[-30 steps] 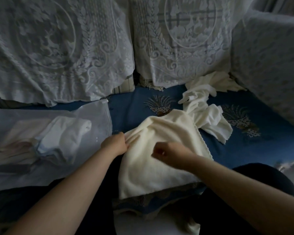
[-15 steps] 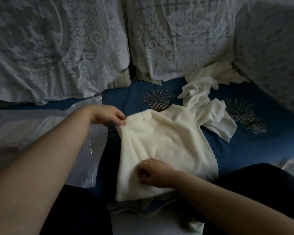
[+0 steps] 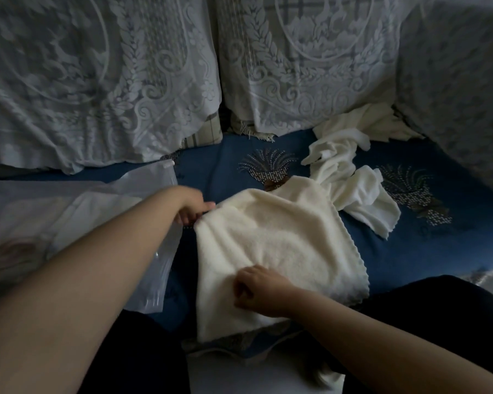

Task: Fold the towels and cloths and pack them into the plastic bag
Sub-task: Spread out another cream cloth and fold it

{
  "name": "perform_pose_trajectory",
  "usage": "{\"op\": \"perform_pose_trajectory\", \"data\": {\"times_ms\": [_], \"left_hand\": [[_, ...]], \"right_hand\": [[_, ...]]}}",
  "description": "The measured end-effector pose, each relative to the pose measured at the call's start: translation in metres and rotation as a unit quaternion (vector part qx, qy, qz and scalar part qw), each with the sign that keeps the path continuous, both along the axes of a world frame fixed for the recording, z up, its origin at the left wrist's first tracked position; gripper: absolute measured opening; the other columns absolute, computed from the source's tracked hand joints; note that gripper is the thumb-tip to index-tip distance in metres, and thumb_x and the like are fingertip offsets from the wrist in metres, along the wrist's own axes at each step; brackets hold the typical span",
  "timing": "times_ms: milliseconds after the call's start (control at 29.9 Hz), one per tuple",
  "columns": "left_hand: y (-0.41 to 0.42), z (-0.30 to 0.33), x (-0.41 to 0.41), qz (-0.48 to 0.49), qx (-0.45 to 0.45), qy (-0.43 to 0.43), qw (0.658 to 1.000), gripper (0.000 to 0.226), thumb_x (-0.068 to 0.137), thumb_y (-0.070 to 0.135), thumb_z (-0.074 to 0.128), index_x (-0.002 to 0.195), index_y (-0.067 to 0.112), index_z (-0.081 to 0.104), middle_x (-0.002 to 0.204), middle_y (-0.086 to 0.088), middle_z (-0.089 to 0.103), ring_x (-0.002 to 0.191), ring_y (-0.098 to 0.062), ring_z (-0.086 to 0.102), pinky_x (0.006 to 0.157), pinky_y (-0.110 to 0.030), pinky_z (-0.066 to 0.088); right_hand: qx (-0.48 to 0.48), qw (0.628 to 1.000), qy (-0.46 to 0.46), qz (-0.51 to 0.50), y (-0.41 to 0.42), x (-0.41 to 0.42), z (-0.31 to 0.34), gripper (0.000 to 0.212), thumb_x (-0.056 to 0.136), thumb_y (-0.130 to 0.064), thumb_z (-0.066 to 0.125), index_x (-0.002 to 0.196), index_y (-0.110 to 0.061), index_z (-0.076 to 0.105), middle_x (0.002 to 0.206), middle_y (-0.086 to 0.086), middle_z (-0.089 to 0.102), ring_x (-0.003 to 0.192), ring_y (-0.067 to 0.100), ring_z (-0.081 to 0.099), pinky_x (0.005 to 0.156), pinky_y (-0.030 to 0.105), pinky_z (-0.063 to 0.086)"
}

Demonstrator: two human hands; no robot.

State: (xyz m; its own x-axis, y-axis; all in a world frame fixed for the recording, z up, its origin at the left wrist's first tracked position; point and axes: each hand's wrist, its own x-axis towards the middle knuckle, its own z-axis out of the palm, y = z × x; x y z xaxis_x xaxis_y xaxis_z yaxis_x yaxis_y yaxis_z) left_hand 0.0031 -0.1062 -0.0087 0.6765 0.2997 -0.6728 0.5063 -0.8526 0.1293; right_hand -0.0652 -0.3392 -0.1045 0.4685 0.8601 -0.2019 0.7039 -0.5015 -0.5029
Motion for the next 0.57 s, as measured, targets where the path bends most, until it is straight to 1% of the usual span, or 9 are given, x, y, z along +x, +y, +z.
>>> {"op": "perform_pose_trajectory", "data": {"times_ms": [67,100,134,200,267,334,434,501,568], "left_hand": [[0.001,-0.019,-0.008,0.054,-0.056,0.000,0.997,0.051,0.094,0.048,0.047,0.102,0.000,0.063,0.092,-0.013,0.065,0.080,-0.025,0.064,0.067,-0.031,0.056],[0.001,-0.025,-0.010,0.097,-0.108,-0.009,0.989,0.044,0.094,0.043,0.052,0.101,0.001,0.063,0.088,-0.013,0.064,0.076,-0.023,0.063,0.063,-0.029,0.056],[0.001,-0.027,-0.011,0.142,-0.164,-0.020,0.976,0.036,0.094,0.037,0.054,0.101,0.003,0.063,0.086,-0.011,0.063,0.074,-0.020,0.061,0.060,-0.028,0.055],[0.002,-0.022,-0.010,0.199,-0.250,-0.039,0.947,0.021,0.095,0.028,0.055,0.101,0.009,0.062,0.091,-0.007,0.063,0.080,-0.017,0.060,0.064,-0.030,0.055],[0.007,-0.009,-0.004,0.212,-0.315,-0.065,0.923,0.013,0.095,0.021,0.053,0.096,0.011,0.061,0.092,-0.007,0.061,0.084,-0.019,0.058,0.070,-0.034,0.051],[0.012,0.009,0.005,0.210,-0.347,-0.108,0.908,0.012,0.092,0.020,0.054,0.087,0.012,0.060,0.084,-0.008,0.059,0.076,-0.020,0.056,0.070,-0.033,0.047],[0.015,0.038,0.018,0.157,-0.297,-0.206,0.919,0.013,0.091,0.026,0.055,0.085,0.017,0.061,0.083,-0.004,0.057,0.075,-0.017,0.053,0.070,-0.029,0.043],[0.021,0.049,0.027,0.046,-0.152,-0.276,0.948,0.014,0.093,0.029,0.056,0.094,0.018,0.065,0.097,-0.006,0.061,0.089,-0.021,0.058,0.079,-0.033,0.047],[0.022,0.047,0.030,-0.039,0.042,-0.332,0.942,0.021,0.091,0.027,0.058,0.111,0.021,0.061,0.120,-0.011,0.055,0.110,-0.029,0.053,0.092,-0.042,0.047]], "right_hand": [[-0.001,1.000,0.000,0.000,0.000,0.000,0.000,0.025,0.086,-0.039,0.059,0.104,-0.022,0.056,0.114,0.000,0.055,0.109,0.020,0.047,0.091,0.033,0.037],[0.000,1.000,-0.001,-0.001,0.000,-0.001,0.000,0.025,0.086,-0.039,0.059,0.104,-0.023,0.056,0.113,0.000,0.055,0.109,0.020,0.047,0.092,0.033,0.038],[0.001,1.000,-0.002,-0.002,0.000,-0.001,0.000,0.025,0.086,-0.039,0.059,0.104,-0.023,0.056,0.114,-0.001,0.055,0.109,0.020,0.047,0.092,0.034,0.038],[0.002,1.000,0.000,-0.005,0.000,-0.001,0.000,0.025,0.085,-0.040,0.059,0.104,-0.023,0.056,0.114,0.000,0.055,0.109,0.020,0.047,0.092,0.034,0.038],[0.003,1.000,-0.001,-0.004,-0.001,-0.001,-0.001,0.026,0.086,-0.040,0.059,0.105,-0.023,0.056,0.114,0.000,0.056,0.109,0.020,0.048,0.091,0.034,0.039],[0.008,1.000,-0.012,-0.010,-0.001,-0.002,-0.003,0.025,0.085,-0.040,0.058,0.104,-0.024,0.056,0.114,0.000,0.056,0.109,0.020,0.048,0.090,0.033,0.038],[0.014,0.999,-0.028,-0.019,-0.001,-0.005,-0.005,0.024,0.085,-0.039,0.056,0.103,-0.023,0.056,0.114,0.000,0.056,0.110,0.021,0.048,0.090,0.034,0.038],[0.014,1.000,-0.017,-0.022,0.000,-0.005,-0.005,0.023,0.085,-0.038,0.056,0.102,-0.023,0.056,0.113,0.000,0.056,0.109,0.021,0.048,0.089,0.034,0.038],[0.011,1.000,0.002,-0.019,0.000,-0.002,-0.004,0.021,0.086,-0.037,0.057,0.102,-0.023,0.057,0.111,0.000,0.057,0.107,0.020,0.049,0.088,0.033,0.039]]}}
